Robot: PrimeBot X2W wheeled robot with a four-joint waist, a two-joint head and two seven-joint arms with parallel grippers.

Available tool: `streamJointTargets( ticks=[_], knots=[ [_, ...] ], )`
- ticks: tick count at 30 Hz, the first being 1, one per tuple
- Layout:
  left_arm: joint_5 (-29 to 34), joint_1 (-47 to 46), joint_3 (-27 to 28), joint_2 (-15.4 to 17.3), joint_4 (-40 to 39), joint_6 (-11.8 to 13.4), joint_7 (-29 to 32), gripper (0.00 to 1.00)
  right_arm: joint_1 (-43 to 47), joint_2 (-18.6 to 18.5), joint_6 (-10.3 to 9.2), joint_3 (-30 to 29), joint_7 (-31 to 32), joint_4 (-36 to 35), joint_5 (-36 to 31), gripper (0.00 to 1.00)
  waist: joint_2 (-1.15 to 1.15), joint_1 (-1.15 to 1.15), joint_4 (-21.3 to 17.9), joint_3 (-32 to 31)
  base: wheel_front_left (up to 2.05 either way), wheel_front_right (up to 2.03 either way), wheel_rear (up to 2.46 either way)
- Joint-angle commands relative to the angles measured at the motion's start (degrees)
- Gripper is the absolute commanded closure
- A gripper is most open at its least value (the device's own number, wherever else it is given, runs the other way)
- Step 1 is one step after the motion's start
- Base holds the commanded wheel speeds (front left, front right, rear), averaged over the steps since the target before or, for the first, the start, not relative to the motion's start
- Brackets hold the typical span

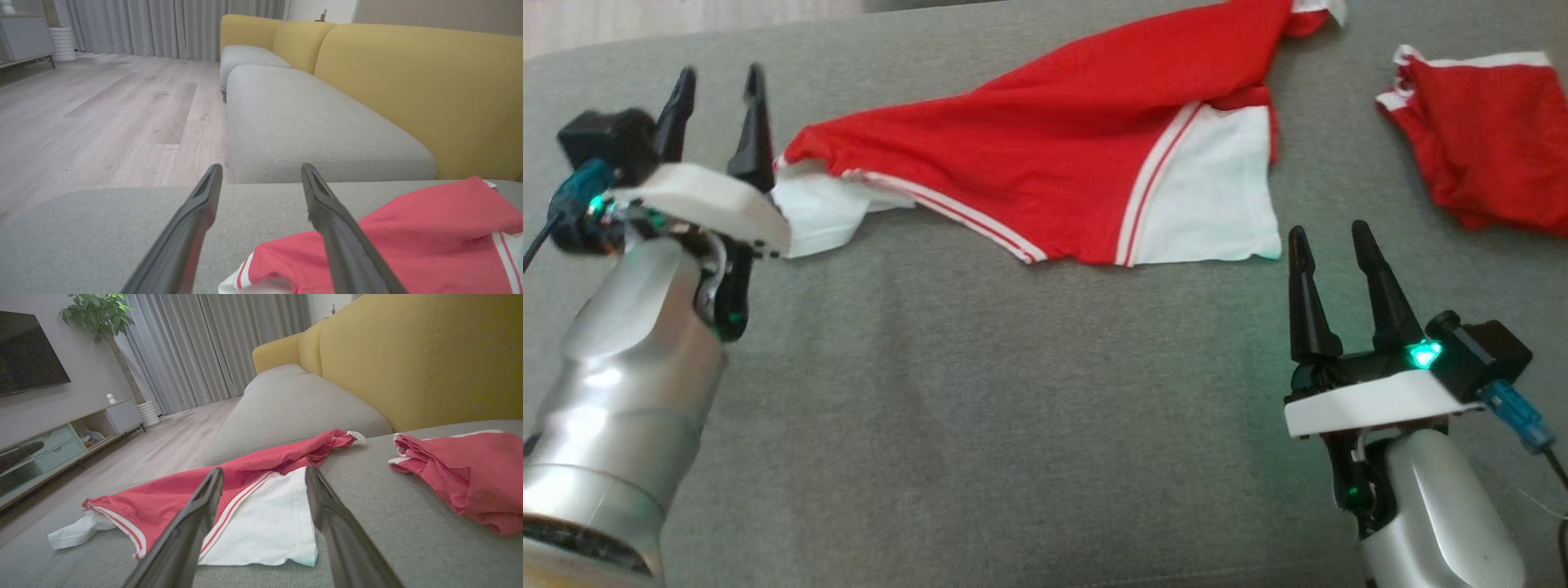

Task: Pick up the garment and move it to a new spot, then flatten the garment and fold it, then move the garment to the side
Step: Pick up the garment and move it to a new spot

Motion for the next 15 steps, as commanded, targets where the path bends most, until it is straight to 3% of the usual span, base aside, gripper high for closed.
streamJointTargets(
  ticks=[1,8,15],
  knots=[
    [1.04,-3.29,1.61,2.09,-1.73,-0.11,-0.73,0.00,-1.84,-0.06,-0.04,1.17,-0.54,-1.46,-0.51,0.00,0.00,-0.01,0.86,-0.26,0.00,0.00,0.00],
    [10.26,3.46,4.42,3.24,-14.32,1.67,-0.99,0.00,-1.08,-0.06,-0.04,-0.16,-0.54,-1.13,-1.57,0.00,0.00,-0.01,4.28,-3.01,0.00,0.00,0.00],
    [19.43,21.12,8.57,3.27,-29.66,8.02,-1.01,0.00,0.38,-0.06,-0.04,-1.78,-0.54,-0.77,-2.18,0.00,0.00,-0.01,7.24,-5.69,0.00,0.00,0.00]
  ],
)
